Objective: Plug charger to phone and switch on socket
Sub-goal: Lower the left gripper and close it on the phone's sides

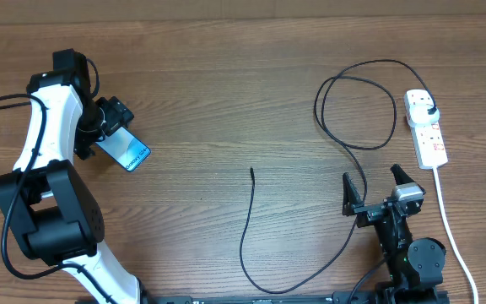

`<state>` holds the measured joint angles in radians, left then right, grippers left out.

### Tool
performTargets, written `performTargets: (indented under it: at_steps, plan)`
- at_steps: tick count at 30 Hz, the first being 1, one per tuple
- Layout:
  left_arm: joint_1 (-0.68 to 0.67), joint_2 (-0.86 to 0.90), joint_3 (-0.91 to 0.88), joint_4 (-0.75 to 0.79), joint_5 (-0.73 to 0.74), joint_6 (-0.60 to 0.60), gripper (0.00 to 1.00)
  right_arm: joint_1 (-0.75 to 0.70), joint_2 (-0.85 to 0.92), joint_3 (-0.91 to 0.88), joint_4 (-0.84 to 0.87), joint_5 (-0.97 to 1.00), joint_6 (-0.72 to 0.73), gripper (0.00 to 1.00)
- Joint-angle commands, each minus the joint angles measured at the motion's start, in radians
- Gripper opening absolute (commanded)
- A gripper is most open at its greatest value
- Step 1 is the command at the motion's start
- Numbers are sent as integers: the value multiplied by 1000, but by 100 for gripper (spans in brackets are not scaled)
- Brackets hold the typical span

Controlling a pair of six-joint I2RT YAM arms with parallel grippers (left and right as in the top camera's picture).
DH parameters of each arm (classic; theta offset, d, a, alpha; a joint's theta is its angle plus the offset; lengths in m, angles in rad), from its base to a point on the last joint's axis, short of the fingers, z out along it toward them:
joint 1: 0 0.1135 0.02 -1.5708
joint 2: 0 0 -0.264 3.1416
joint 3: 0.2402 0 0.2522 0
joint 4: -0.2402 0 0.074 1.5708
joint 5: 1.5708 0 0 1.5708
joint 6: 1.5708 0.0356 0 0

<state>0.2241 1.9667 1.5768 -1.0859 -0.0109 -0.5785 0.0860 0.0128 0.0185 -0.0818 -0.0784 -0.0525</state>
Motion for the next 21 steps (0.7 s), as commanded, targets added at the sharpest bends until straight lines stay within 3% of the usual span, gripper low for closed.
performTargets:
  at_steps: [1, 7, 14, 21]
  plan:
    - [-5, 8, -3, -3, 7, -21, 100, 5, -10, -11, 4, -2, -5, 100]
    - [-13, 24, 26, -25, 8, -7, 100, 5, -10, -11, 5, -2, -5, 100]
    - [-30, 207, 222, -137, -3, 3, 100, 5, -10, -11, 5, -2, -5, 100]
    - [-28, 222, 217, -132, -8, 3, 100, 5, -10, -11, 5, -2, -5, 100]
